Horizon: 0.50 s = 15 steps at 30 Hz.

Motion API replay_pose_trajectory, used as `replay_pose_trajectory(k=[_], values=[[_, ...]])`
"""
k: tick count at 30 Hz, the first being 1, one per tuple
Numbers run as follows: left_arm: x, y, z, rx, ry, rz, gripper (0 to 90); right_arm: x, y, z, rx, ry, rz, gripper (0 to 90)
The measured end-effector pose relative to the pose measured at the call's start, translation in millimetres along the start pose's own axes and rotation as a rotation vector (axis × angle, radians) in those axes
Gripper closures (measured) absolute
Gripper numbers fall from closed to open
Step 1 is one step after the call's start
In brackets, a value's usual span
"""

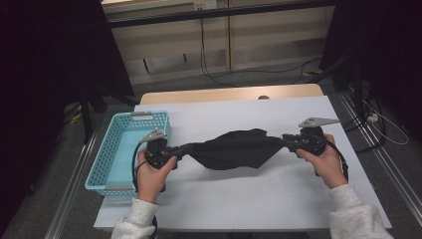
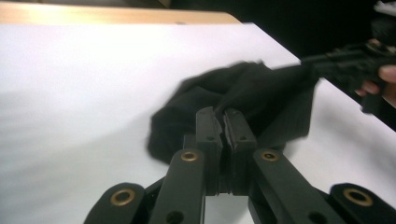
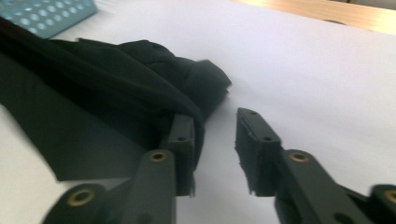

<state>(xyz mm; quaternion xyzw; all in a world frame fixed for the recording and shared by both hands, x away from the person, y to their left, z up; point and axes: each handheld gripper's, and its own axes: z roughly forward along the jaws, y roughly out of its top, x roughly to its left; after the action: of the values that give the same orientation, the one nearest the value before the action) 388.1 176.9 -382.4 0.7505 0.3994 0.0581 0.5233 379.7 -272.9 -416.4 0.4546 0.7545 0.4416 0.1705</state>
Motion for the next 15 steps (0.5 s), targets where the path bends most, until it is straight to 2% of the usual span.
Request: replay_pose_trajectory(k=[5,7,9,13,15], values=[[10.0,-3.3,-1.7,0.006,0.051,-0.031,86.6,15.1,4.4,4.0,-0.008,0.038,-0.012,51.2],[9.9,-4.7,0.9,0.021,0.053,-0.034,86.5,20.4,5.0,6.4,0.002,0.072,-0.020,47.2],[7.4,-5.4,3.9,0.034,0.052,-0.022,86.5,24.8,5.7,7.6,-0.005,0.073,-0.033,42.0],[4.8,-6.4,7.5,0.051,0.055,-0.007,86.6,31.2,7.7,7.4,-0.027,0.105,-0.047,39.0],[5.5,-7.3,7.7,0.049,0.059,-0.016,86.6,33.3,7.6,6.4,-0.029,0.108,-0.049,38.2]])
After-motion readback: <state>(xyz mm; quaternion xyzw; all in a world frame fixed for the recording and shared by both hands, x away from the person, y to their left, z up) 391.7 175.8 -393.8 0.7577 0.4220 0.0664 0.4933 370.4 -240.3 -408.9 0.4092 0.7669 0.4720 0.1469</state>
